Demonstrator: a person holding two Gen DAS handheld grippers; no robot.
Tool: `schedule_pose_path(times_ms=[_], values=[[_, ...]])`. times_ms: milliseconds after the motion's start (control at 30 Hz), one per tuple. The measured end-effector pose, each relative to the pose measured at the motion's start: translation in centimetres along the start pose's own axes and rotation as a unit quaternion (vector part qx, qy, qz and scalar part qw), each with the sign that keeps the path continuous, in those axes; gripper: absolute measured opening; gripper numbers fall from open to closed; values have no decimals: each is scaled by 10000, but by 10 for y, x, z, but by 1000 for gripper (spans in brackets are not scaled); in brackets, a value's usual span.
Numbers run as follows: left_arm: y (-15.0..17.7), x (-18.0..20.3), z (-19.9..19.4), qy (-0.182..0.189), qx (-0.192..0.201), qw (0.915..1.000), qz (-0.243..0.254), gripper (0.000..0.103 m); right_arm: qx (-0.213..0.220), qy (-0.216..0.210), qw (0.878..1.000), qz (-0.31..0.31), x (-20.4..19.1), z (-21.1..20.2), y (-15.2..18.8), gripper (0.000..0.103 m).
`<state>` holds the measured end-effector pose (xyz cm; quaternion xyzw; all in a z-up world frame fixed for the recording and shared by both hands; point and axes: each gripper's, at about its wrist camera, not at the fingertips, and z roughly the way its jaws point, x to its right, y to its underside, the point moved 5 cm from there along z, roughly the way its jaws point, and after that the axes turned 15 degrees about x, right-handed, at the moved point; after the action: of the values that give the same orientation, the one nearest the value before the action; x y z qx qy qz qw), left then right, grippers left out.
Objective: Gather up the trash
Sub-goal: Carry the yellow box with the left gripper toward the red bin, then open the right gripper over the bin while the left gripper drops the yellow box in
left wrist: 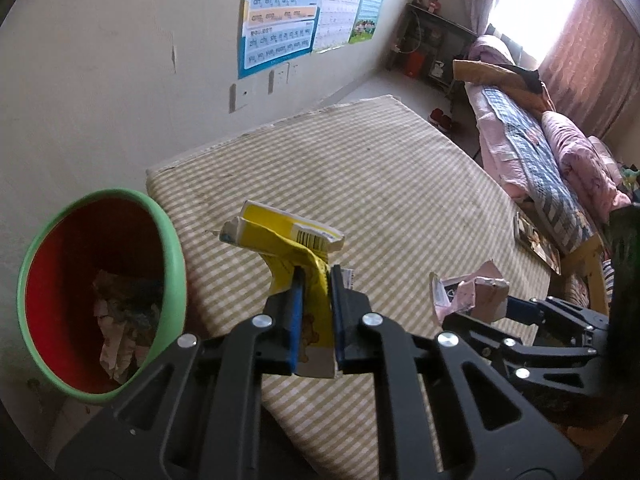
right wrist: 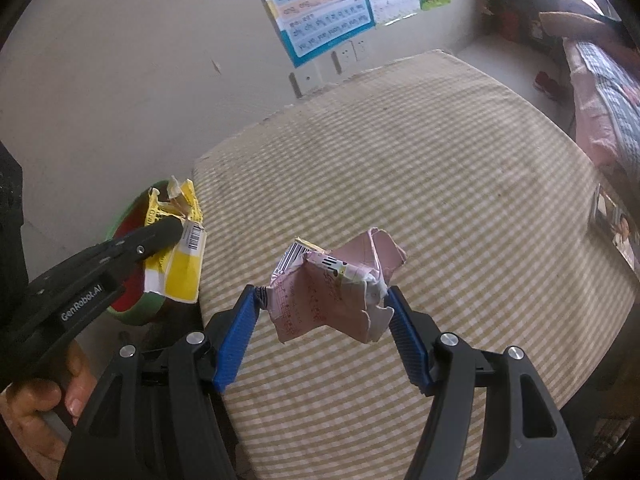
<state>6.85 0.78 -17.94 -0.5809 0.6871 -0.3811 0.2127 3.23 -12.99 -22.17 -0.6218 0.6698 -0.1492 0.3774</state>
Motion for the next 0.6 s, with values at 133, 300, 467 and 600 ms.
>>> schedule_pose_path(times_ms=[133, 300, 467, 600], values=[[0, -11, -4, -83, 58, 9999, -98, 12, -29, -30, 9999, -123, -10, 2, -2, 63], [-7, -35, -12, -293, 228, 9990, -254, 12, -69, -172, 9992, -362, -34, 11, -8, 63], [-8, -86, -25, -913, 394, 9937, -512, 12, -147, -787, 9959, -424, -79, 31, -23, 63], [-2, -133, -35, -1459, 315, 9858, -771, 12, -275, -1247, 9900, -603, -124, 52, -35, 63]])
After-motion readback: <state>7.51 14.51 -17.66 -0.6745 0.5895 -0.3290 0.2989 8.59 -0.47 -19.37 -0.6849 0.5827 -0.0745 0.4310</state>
